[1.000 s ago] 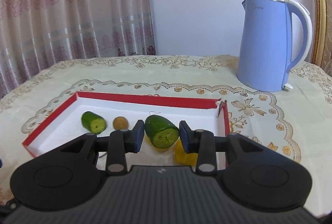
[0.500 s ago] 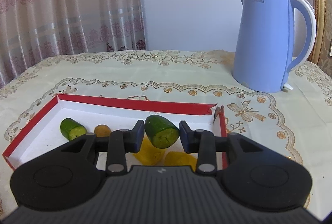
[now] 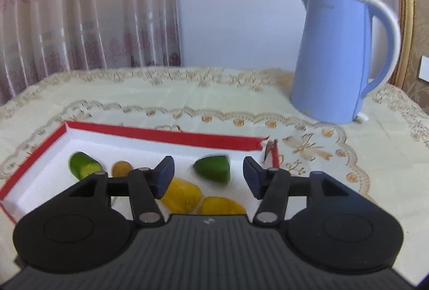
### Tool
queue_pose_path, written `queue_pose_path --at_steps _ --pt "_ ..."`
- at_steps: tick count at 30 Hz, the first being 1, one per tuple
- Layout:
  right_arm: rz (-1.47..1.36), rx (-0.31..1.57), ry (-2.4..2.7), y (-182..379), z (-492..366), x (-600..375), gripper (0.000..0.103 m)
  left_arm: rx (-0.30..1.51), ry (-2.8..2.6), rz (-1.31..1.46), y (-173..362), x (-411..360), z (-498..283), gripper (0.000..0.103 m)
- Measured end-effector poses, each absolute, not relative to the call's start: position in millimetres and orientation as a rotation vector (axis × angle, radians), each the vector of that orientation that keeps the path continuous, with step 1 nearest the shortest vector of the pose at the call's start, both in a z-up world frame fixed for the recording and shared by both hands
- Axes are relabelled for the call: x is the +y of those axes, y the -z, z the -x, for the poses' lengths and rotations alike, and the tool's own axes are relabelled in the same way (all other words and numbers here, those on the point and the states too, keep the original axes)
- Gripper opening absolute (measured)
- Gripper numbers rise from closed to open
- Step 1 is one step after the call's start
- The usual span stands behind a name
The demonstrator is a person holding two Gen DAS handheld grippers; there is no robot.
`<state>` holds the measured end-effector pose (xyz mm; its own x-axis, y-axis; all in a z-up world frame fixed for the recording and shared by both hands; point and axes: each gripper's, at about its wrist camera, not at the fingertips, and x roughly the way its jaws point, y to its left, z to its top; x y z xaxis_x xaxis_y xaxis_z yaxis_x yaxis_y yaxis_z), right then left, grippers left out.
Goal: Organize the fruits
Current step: 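Grasp the dark eggplant chunk beside the tray with the left gripper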
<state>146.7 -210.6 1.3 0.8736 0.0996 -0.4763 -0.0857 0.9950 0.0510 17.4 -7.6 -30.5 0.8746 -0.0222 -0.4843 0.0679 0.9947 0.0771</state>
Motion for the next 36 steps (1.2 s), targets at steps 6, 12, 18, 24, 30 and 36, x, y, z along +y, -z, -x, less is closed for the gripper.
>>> queue_pose_path --at_steps 6,12,18,24,30,36 --pt "-0.081 0.406 -0.130 -8 -82 -219 0.078 0.500 0.082 -0.140 29 -13 -25 0.102" --pt "-0.181 0.385 -0.094 10 -31 -225 0.088 0.515 0.093 -0.171 30 -16 -36 0.101" --pt "-0.275 0.440 -0.107 30 -18 -227 0.091 0.525 0.132 -0.169 27 -17 -40 0.101" --pt "-0.212 0.443 -0.104 33 -12 -218 0.092 0.594 0.178 -0.162 30 -21 -53 0.063" --pt "-0.149 0.433 -0.106 30 -4 -216 0.099 0.642 0.223 -0.129 36 -25 -61 0.040" --pt "-0.078 0.449 -0.146 29 -3 -206 0.100 0.640 0.215 -0.125 35 -25 -58 0.034"
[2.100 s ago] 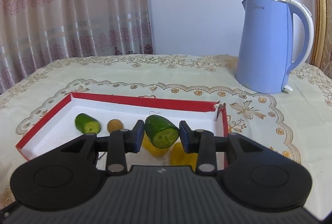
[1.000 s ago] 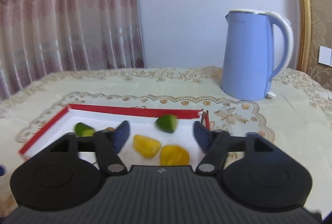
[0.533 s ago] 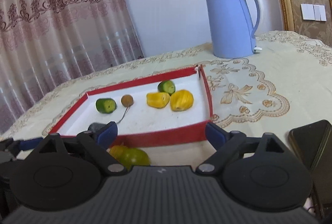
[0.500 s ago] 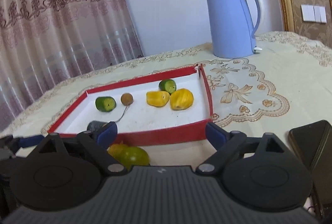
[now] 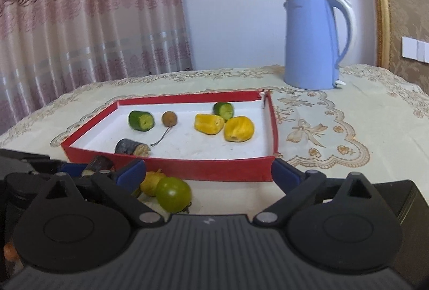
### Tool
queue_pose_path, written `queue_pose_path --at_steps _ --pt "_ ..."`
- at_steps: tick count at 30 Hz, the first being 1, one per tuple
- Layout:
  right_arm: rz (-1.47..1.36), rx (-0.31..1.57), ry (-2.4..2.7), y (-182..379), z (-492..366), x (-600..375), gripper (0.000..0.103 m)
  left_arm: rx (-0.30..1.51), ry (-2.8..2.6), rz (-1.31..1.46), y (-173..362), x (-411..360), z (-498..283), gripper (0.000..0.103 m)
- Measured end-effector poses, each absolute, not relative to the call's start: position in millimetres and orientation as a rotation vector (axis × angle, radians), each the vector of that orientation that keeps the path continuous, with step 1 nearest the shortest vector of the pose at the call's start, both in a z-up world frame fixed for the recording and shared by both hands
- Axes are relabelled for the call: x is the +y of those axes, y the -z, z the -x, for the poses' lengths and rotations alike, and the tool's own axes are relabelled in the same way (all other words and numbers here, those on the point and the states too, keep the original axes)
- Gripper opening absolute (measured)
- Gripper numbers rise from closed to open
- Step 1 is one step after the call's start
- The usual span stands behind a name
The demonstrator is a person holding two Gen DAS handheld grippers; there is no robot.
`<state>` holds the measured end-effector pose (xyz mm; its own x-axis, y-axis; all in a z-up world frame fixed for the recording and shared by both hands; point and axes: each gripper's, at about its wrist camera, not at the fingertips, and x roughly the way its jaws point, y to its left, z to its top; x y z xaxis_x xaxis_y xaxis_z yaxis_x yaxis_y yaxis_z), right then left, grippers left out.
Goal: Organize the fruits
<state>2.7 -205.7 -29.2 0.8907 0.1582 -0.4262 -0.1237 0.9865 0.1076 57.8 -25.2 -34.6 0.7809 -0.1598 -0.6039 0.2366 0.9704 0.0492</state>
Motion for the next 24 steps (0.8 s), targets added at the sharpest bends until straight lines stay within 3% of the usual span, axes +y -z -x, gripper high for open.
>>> queue_pose_path --at_steps 5,8,10,12,17,20,22,24 --pt "0.045 0.477 -0.157 33 -5 -192 0.099 0.614 0.127 -0.122 31 -10 -47 0.032" --pt "0.034 0.499 -0.209 35 -11 -191 0.087 0.619 0.064 -0.117 30 4 -46 0.032" --pt "0.009 0.535 -0.239 38 -18 -193 0.070 0.626 0.044 -0.101 30 13 -48 0.032" --pt "-0.013 0.563 -0.262 42 -23 -197 0.061 0.627 0.029 -0.100 31 18 -49 0.032" --pt "0.014 0.611 -0.308 48 -30 -197 0.058 0.628 0.004 -0.122 35 15 -51 0.032" --pt "-0.007 0.618 -0.358 49 -32 -199 0.072 0.622 -0.001 -0.119 37 15 -51 0.032" --pt "-0.021 0.626 -0.388 50 -35 -200 0.091 0.622 0.000 -0.116 37 15 -51 0.032" --pt "-0.007 0.637 -0.373 50 -36 -198 0.103 0.623 -0.003 -0.111 37 16 -51 0.032"
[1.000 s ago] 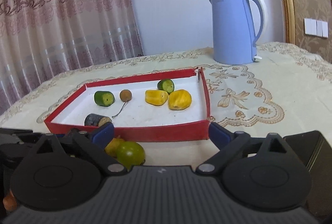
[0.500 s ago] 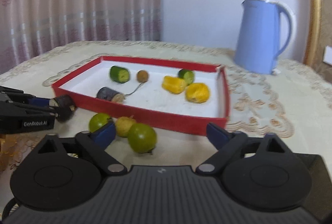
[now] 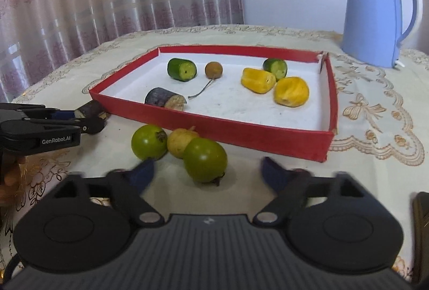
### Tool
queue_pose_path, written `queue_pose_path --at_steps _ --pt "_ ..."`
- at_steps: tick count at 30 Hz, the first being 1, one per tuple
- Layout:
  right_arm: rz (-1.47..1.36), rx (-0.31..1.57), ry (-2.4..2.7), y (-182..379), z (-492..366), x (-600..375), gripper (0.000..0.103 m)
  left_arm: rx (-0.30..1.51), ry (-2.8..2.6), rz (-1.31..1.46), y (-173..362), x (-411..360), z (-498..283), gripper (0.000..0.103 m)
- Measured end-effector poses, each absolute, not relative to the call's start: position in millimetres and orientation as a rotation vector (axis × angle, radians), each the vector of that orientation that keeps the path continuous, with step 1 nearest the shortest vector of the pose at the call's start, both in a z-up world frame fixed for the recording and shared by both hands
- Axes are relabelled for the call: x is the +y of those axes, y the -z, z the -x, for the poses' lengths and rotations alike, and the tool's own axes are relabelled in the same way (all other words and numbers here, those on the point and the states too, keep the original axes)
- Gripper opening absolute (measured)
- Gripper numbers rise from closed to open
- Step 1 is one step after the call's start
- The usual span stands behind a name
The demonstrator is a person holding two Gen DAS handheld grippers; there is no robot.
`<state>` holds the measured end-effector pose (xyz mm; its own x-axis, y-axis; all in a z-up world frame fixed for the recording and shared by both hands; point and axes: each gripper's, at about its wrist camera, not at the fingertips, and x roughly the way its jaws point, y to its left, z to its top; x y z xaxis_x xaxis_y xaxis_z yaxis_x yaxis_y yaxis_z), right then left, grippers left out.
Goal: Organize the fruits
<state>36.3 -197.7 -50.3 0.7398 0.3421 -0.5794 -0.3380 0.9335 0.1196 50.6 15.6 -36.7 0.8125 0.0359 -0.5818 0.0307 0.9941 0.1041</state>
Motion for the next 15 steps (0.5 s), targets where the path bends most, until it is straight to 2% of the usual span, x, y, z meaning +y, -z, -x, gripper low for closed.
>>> queue_pose_path --at_steps 4,5,7,8,9,15 --pt "0.046 0.602 -0.314 47.6 -29.4 -192.1 0.103 0.620 -0.010 -0.111 37.0 14.8 -50.2 0.033" --pt "0.046 0.603 -0.312 47.7 -29.4 -192.6 0.103 0.619 -0.015 -0.116 37.5 14.4 -49.9 0.037" --pt "0.029 0.648 -0.319 50.6 -32.3 -196.1 0.103 0.606 -0.048 -0.142 39.0 12.9 -49.4 0.054" --pt "0.019 0.653 -0.319 51.1 -32.3 -198.1 0.103 0.604 -0.059 -0.146 39.3 13.5 -49.7 0.068" --pt "0.013 0.648 -0.319 50.7 -30.9 -199.5 0.103 0.601 -0.052 -0.139 38.6 14.7 -49.4 0.072" --pt "0.061 0.662 -0.290 52.5 -31.1 -192.2 0.103 0.599 -0.017 -0.141 38.0 13.6 -49.5 0.070"
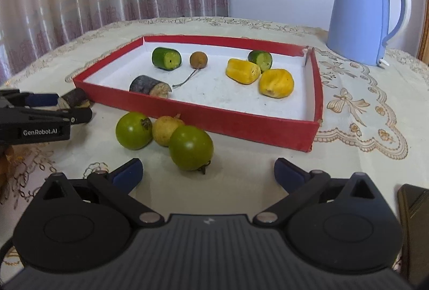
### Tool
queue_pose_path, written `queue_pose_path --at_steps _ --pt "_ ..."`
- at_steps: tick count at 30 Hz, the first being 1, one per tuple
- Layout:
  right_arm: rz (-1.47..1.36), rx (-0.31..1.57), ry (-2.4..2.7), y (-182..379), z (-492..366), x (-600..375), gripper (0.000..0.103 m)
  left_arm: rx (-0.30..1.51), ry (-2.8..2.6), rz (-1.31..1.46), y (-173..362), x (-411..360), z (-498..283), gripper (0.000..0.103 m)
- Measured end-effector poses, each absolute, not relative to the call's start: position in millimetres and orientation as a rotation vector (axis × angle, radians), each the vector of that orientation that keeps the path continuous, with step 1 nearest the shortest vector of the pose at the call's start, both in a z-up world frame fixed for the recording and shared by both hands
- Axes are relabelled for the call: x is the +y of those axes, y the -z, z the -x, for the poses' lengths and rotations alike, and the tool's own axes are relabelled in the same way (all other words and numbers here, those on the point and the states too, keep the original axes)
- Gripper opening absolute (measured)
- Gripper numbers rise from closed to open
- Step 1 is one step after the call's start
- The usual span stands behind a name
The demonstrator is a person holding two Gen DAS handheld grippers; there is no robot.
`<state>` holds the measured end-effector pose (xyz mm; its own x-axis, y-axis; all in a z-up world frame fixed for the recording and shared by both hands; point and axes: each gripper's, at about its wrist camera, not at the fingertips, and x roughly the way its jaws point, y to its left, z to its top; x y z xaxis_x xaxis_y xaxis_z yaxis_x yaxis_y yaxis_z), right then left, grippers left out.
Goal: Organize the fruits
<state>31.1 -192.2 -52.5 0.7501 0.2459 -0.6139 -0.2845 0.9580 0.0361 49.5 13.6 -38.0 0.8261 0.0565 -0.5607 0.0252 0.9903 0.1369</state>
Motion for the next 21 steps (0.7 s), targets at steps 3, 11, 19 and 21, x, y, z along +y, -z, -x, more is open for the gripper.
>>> queue_pose_path --at_steps 3,11,19,21 --pt "0.066 0.663 -0.288 53.1 -31.4 -190.8 0.103 0.619 0.030 -0.091 37.6 16.4 -51.0 0.039" --pt "0.070 0.660 -0.285 53.0 -30.4 -191.3 0.103 0.620 0.070 -0.060 35.5 18.4 -47.3 0.034" --pt "0.093 0.645 -0.289 47.9 -36.4 -186.7 0.075 0.617 0.059 -0.073 34.4 18.1 -45.1 0.034" --pt "0.100 0.641 -0.302 47.5 -36.7 -184.5 0.069 0.617 0.056 -0.080 34.7 16.5 -45.0 0.034"
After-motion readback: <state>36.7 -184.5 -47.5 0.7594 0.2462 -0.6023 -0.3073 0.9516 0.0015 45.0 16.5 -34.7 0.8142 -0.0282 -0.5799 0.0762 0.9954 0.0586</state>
